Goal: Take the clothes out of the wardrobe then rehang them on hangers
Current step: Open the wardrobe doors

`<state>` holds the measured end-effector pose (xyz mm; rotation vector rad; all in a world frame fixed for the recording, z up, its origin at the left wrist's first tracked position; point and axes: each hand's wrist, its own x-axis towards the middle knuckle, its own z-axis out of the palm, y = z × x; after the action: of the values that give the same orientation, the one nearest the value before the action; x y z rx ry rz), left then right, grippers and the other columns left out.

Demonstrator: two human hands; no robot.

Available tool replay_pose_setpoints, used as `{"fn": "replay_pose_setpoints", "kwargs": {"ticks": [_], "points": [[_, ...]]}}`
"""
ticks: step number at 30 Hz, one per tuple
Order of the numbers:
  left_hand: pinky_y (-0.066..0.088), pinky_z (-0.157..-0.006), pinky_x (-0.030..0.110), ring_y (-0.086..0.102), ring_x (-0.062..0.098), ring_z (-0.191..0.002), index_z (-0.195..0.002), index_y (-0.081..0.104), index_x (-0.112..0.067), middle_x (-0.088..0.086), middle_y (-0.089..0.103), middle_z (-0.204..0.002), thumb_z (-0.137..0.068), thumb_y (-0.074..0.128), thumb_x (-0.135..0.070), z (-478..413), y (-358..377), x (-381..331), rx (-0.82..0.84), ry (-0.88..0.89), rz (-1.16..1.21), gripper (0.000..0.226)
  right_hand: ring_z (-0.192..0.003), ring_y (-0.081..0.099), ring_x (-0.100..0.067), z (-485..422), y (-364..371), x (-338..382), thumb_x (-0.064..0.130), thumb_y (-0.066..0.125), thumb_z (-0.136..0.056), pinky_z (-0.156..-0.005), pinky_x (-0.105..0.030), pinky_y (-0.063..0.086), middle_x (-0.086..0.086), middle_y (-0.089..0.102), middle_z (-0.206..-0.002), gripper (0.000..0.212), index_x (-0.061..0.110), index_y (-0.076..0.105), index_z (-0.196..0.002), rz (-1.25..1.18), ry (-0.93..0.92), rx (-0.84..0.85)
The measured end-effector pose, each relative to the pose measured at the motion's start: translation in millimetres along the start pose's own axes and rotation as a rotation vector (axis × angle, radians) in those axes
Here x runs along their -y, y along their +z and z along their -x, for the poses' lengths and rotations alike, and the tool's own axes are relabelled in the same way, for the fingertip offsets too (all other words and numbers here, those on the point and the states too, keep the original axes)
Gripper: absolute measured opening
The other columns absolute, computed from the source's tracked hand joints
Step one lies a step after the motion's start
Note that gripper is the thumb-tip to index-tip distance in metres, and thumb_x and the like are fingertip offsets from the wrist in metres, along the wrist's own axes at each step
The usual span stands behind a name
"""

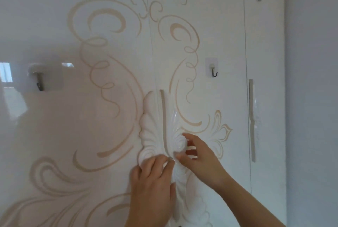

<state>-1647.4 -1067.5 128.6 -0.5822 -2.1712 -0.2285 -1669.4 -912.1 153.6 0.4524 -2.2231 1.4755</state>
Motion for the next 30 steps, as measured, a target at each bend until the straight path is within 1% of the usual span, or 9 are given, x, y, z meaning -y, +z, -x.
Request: {"fn": "replay_pose_setpoints", "kwargs": {"ticks": [4, 9, 14, 16, 18, 21, 24, 27, 30], "points": [[0.029, -0.078, 0.035, 0.047, 0.016, -0.101, -0.104, 0.069, -0.019, -0.007, 0.064, -0.106, -0.064, 0.044, -0.04, 1, 0, 1, -0.01, 0.011, 0.022, 0.051, -0.095, 0.057, 0.002, 2, -1, 11, 0.017, 0.063, -0.083, -0.077, -0.014, 0.045, 0.016, 0.058, -0.101, 0.04, 0.039, 0.046, -0.112, -0.074, 0.066, 0.044], [0.029, -0.08, 0.036, 0.046, 0.015, -0.102, -0.107, 0.066, -0.019, -0.004, 0.066, -0.107, -0.069, 0.044, -0.041, 5, 1, 4, -0.086, 0.032, 0.101, 0.049, -0.104, 0.057, -0.01, 2, 3, 18, 0.03, 0.046, -0.067, -0.086, -0.026, 0.045, 0.008, 0.062, -0.108, 0.045, 0.036, 0.051, -0.112, -0.112, 0.17, -0.004], [0.028, -0.082, 0.034, 0.045, 0.013, -0.101, -0.112, 0.051, -0.024, -0.005, 0.066, -0.105, -0.07, 0.043, -0.043, 7, -4, 3, -0.133, 0.001, 0.175, 0.046, -0.097, 0.053, 0.001, 7, -3, 31, 0.015, 0.042, -0.088, -0.075, -0.017, 0.038, 0.016, 0.058, -0.1, 0.025, 0.028, 0.055, -0.106, -0.146, 0.185, -0.013], [0.031, -0.087, 0.034, 0.046, 0.012, -0.103, -0.111, 0.052, -0.024, -0.004, 0.066, -0.106, -0.07, 0.043, -0.044, 8, -5, 2, -0.116, -0.03, 0.185, 0.046, -0.092, 0.053, 0.003, 13, -7, 35, 0.02, 0.043, -0.085, -0.071, -0.016, 0.038, 0.016, 0.058, -0.097, 0.022, 0.028, 0.055, -0.102, -0.157, 0.196, -0.014], [0.043, -0.091, 0.04, 0.054, 0.017, -0.106, -0.11, 0.059, -0.019, -0.001, 0.067, -0.108, -0.073, 0.043, -0.043, 9, -8, 0, -0.092, -0.075, 0.199, 0.047, -0.098, 0.053, 0.003, 23, -14, 35, 0.03, 0.043, -0.08, -0.073, -0.018, 0.04, 0.018, 0.058, -0.104, 0.028, 0.034, 0.054, -0.105, -0.172, 0.202, 0.012], [0.044, -0.089, 0.051, 0.061, 0.029, -0.109, -0.116, 0.062, -0.013, 0.005, 0.064, -0.117, -0.079, 0.04, -0.046, 9, -16, -12, -0.014, -0.17, 0.214, 0.055, -0.108, 0.05, -0.001, 36, -33, 33, 0.019, 0.039, -0.091, -0.082, -0.024, 0.041, 0.019, 0.055, -0.113, 0.031, 0.043, 0.05, -0.108, -0.159, 0.232, 0.057], [0.017, -0.11, 0.046, 0.037, 0.024, -0.134, -0.139, 0.041, -0.018, 0.002, 0.044, -0.142, -0.078, 0.023, -0.061, 5, -27, -36, 0.011, -0.271, 0.291, 0.077, -0.108, 0.053, -0.004, 49, -53, 35, 0.019, 0.04, -0.09, -0.081, -0.024, 0.042, 0.013, 0.059, -0.115, 0.035, 0.048, 0.054, -0.106, -0.135, 0.245, 0.091], [-0.011, -0.112, 0.032, 0.005, 0.007, -0.143, -0.149, 0.001, -0.026, -0.011, 0.013, -0.155, -0.078, 0.013, -0.069, -5, -31, -65, 0.037, -0.263, 0.373, 0.084, -0.103, 0.058, -0.003, 62, -73, 35, 0.02, 0.038, -0.094, -0.083, -0.026, 0.043, 0.014, 0.064, -0.106, 0.037, 0.049, 0.062, -0.095, -0.155, 0.262, 0.099], [0.015, -0.112, 0.018, 0.022, -0.012, -0.13, -0.146, -0.002, -0.039, -0.025, 0.022, -0.148, -0.089, 0.044, -0.053, -8, -36, -96, 0.074, -0.231, 0.67, 0.075, -0.105, 0.06, -0.007, 74, -96, 36, 0.035, 0.041, -0.095, -0.092, -0.033, 0.043, 0.006, 0.067, -0.109, 0.027, 0.041, 0.066, -0.104, -0.233, 0.284, 0.104]]}}
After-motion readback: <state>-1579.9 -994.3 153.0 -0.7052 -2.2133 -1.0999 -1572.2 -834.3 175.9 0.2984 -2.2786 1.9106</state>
